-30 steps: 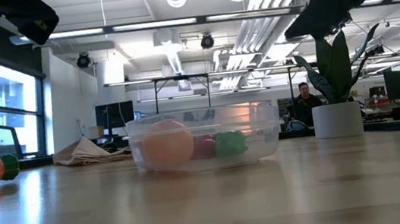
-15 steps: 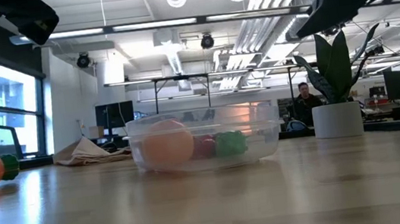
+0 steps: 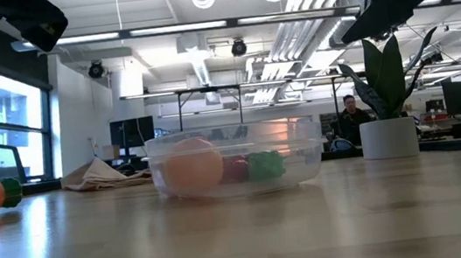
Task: Pick and placing Produce into tupperware
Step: Put the red cherry into the transparent bin
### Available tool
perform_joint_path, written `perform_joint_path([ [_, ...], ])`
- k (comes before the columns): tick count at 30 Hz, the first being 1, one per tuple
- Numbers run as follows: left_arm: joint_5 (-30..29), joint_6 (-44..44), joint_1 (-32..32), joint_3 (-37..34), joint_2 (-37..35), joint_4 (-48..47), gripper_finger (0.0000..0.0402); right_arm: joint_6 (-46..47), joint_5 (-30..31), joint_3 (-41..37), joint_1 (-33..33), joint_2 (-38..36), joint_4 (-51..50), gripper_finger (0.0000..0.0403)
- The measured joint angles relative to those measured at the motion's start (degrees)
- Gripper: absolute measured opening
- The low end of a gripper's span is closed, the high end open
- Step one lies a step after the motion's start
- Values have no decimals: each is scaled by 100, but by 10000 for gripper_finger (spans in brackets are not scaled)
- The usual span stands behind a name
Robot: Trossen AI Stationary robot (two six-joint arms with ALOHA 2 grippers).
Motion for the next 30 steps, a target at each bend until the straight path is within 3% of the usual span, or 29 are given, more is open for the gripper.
perform_joint_path([
  [14, 12, 0, 2, 1, 0, -1, 5, 7, 0, 2, 2, 2, -2, 0],
  [19, 650, 0, 0, 2, -2, -42, 5, 7, 0, 2, 2, 2, 0, 0],
  [24, 675, 1, 2, 2, 15, -43, 5, 7, 0, 2, 2, 2, -2, 0],
  [30, 192, 1424, 2, 1, 13, -28, 5, 7, 0, 2, 2, 2, -1, 0],
])
